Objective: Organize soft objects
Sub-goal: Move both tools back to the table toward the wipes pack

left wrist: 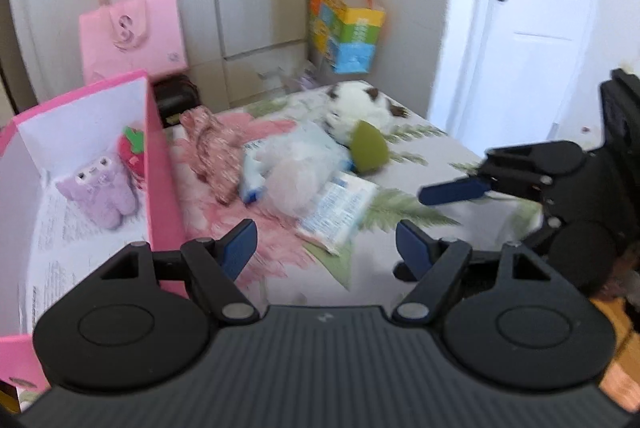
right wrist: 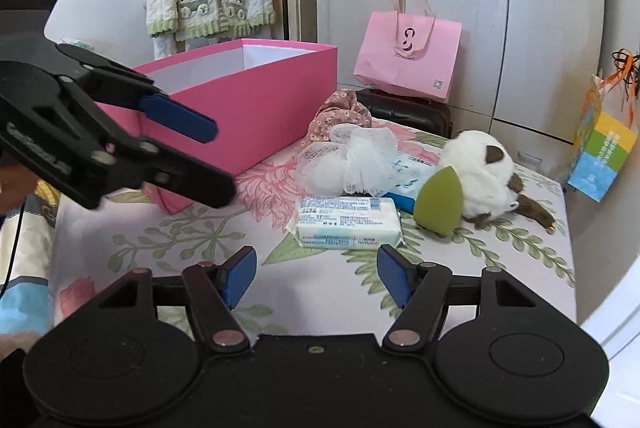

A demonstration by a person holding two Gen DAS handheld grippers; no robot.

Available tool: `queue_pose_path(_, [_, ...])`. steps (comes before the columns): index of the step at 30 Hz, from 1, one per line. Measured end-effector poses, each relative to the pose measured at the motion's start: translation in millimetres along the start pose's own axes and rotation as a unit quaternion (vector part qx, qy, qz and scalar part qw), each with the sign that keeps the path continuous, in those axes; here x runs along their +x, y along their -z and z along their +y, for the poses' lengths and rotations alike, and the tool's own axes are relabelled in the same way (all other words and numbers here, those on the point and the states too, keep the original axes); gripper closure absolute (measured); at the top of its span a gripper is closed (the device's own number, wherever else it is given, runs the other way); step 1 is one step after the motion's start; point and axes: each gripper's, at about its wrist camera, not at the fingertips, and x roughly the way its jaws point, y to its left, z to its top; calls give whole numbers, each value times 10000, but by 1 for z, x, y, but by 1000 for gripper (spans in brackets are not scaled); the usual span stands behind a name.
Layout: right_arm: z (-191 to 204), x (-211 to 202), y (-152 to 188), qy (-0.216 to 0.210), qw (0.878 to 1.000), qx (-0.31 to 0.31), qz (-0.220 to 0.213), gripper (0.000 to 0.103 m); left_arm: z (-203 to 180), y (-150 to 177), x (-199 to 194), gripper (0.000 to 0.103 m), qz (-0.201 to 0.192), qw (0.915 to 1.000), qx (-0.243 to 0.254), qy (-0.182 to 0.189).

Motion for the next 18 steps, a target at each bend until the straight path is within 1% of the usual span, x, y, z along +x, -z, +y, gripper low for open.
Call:
queue_pose_path(3, [-3, 13, -1, -1, 10000, 41, -50, 23, -3, -2, 13, 27, -147, 9994, 117, -289])
queue_pose_path(5, [-4, 22, -1, 24, 10000, 43, -51, 22, -3, -6, 19, 27, -234, 9988, 125, -407])
queue_pose_path(9, [-6, 36, -1, 91, 10000, -25, -1, 21, -3, -15, 26, 27, -351, 9991, 9, -254])
queue_pose_path(12, [-8, 43, -3, 121, 9999, -20, 11, 20, -8, -19, 33, 27, -451, 9986, 66, -258])
queue_pose_path(14, [-11, 46, -3, 98, 10000, -5, 5, 20, -9, -21, 43, 27, -411, 9989, 53, -239])
queue_pose_path(18, [-14, 53, -4, 106, 9999, 22, 25, 20, -4, -25, 68, 29, -313, 9992, -147, -200])
